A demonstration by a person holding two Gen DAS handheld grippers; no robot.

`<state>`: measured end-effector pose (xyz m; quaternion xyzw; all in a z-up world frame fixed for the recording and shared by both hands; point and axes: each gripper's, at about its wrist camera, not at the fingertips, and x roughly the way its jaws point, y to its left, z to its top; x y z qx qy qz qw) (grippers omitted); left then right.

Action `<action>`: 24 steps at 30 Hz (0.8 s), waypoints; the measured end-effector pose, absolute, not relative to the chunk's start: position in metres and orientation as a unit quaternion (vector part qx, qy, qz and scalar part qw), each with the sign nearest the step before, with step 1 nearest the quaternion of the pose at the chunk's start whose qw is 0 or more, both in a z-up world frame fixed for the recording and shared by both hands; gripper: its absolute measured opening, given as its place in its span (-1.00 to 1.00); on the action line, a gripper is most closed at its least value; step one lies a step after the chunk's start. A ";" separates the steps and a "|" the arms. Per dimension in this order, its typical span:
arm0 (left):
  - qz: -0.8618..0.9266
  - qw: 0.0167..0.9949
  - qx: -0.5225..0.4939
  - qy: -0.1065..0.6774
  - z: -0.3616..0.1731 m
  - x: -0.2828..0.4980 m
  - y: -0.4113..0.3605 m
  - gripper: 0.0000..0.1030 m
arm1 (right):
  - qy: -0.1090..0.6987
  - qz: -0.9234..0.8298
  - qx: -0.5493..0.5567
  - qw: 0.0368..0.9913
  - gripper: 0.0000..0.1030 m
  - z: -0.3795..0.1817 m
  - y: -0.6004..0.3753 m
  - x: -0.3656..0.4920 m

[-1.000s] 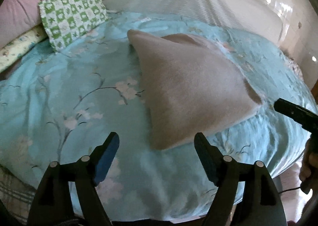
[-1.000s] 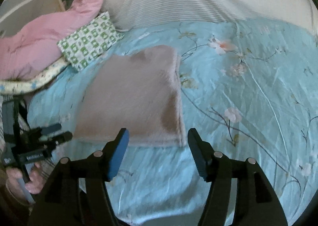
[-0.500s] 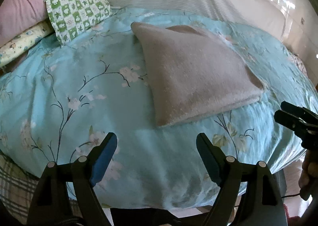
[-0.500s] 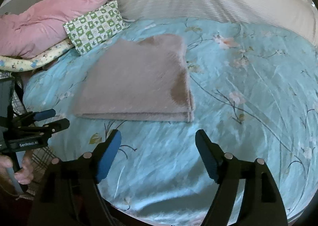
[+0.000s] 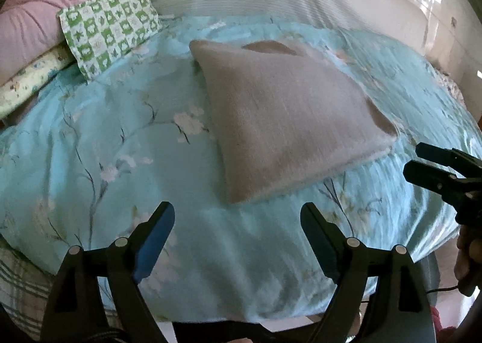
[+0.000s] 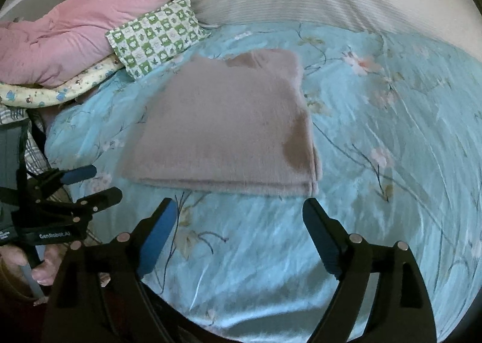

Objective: Fold small clothes

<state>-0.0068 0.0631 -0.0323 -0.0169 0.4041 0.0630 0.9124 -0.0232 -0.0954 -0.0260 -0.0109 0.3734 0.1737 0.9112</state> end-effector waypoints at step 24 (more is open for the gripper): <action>0.084 0.905 -0.011 0.417 -0.032 0.030 0.077 0.71 | 0.407 0.173 -0.031 0.897 0.71 -0.034 -0.080 0.016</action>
